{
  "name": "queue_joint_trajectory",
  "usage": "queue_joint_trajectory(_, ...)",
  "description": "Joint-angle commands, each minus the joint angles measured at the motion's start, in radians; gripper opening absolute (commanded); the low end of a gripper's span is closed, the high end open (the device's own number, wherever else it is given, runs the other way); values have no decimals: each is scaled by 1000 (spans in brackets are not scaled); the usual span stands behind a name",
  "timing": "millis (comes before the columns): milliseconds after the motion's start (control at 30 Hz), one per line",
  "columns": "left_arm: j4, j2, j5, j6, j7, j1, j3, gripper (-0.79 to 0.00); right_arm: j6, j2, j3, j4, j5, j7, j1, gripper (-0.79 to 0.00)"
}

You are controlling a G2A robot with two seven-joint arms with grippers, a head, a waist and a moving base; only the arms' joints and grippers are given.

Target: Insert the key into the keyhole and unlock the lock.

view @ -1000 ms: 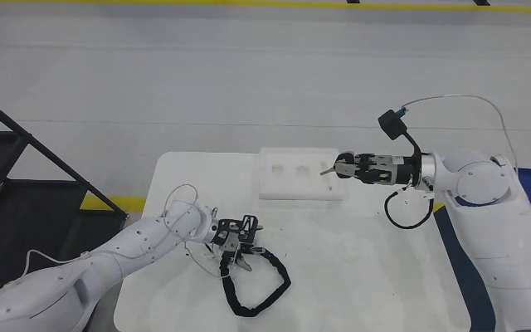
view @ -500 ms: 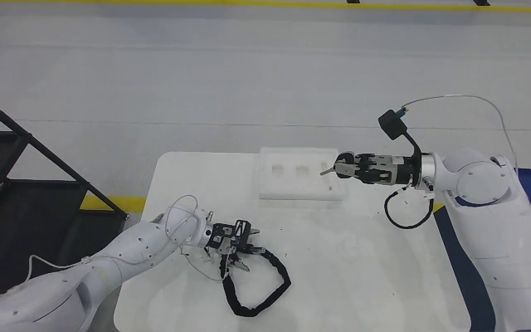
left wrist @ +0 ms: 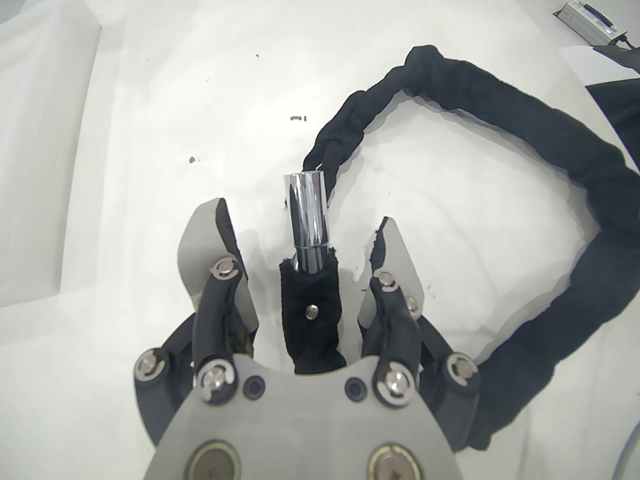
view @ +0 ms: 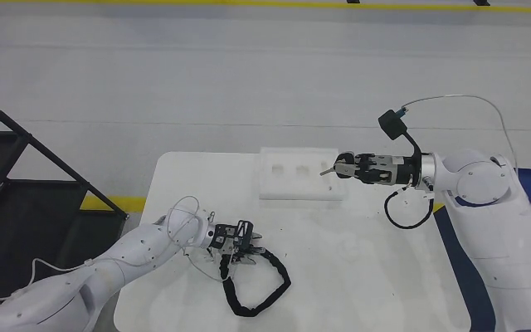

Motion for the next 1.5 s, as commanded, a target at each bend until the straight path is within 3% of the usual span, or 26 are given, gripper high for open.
queue_joint_trajectory(0, 2, -1, 3, -4, -1, 3, -5, -757, 0, 0, 0, 0, 0, 0, 0, -785)
queue_joint_trajectory(33, 2, -1, 6, -5, -2, 4, -7, -785, 0, 0, 0, 0, 0, 0, 0, -785)
queue_joint_trajectory(500, -22, 1, -51, -34, -35, 21, -74, -785, 0, 0, 0, 0, 0, 0, 0, -785)
queue_joint_trajectory(633, -77, 19, -77, -41, -13, 33, -111, -785, 0, 0, 0, 0, 0, 0, 0, -785)
queue_joint_trajectory(867, -201, 75, -111, -54, 49, 85, -198, -785, 6, 0, -4, -6, -4, -7, -6, -785)
queue_joint_trajectory(1067, -280, 112, -249, -107, 71, 148, -280, -785, 126, 6, -25, -46, 30, 43, -16, -785)
queue_joint_trajectory(1233, -345, 125, -287, -172, 158, 160, -332, -785, 149, 9, -40, -103, 122, 99, -20, -785)
queue_joint_trajectory(1467, -376, 120, -322, -171, 215, 146, -392, -785, 148, 13, -52, -148, 217, 151, -21, -785)
